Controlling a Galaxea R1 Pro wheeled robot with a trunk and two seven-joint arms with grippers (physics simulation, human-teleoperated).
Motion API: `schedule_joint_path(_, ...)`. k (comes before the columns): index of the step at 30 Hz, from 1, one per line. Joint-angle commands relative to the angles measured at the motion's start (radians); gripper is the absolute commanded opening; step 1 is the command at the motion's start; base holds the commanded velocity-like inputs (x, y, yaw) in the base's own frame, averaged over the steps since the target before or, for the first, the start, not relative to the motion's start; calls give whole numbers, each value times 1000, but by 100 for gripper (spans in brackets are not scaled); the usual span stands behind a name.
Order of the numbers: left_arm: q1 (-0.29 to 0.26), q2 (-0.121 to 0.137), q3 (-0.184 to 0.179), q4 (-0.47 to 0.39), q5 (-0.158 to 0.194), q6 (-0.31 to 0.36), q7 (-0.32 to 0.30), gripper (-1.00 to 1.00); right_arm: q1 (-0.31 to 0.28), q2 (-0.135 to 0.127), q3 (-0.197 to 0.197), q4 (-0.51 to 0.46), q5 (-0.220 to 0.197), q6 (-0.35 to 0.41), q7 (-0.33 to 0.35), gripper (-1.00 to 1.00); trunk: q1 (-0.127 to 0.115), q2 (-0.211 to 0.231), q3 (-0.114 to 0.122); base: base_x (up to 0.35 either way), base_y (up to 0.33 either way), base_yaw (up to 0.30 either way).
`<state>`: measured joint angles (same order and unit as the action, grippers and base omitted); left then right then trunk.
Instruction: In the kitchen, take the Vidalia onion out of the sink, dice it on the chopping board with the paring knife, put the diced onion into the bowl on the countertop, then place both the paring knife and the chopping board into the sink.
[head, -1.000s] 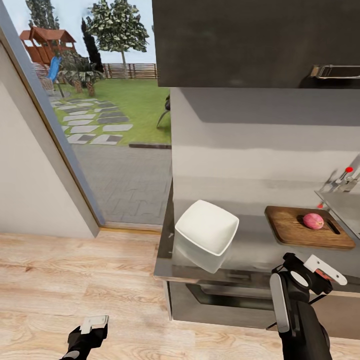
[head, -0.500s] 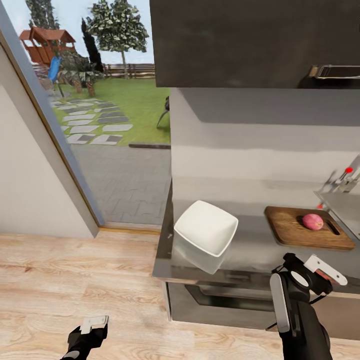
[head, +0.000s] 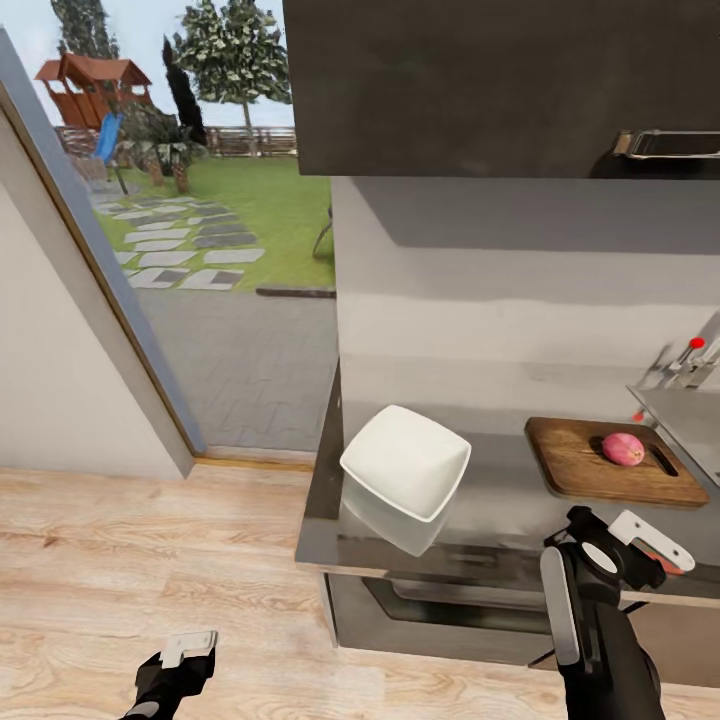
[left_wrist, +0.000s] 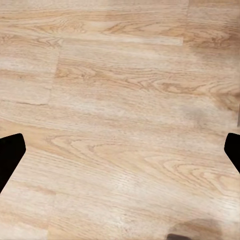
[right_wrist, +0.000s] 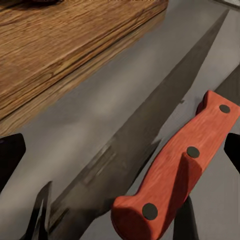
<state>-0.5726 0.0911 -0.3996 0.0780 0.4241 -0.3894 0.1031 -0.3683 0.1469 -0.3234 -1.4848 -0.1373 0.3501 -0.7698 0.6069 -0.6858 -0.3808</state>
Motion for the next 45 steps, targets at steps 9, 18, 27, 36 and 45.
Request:
schedule_joint_path(9,-1,-1,-8,3,5,-5,1,100,-1,0,-141,-2,-10,7,3,100,0,-1,-1,0,0,0)
schedule_joint_path(18,-1,-1,-8,3,5,-5,1,100,-1,0,-166,-2,-12,7,6,100,0,-1,-1,0,0,0)
schedule_joint_path(27,-1,-1,-8,3,5,-5,1,100,-1,0,-163,-2,-12,6,6,100,0,-1,-1,0,0,0)
schedule_joint_path(36,-2,-1,-8,3,5,-5,1,100,-1,6,-159,-2,-11,6,6,100,0,-1,-1,0,0,0)
schedule_joint_path(45,-1,-1,-8,3,5,-5,1,100,-1,10,-157,0,-9,6,8,100,0,-1,-1,0,0,0)
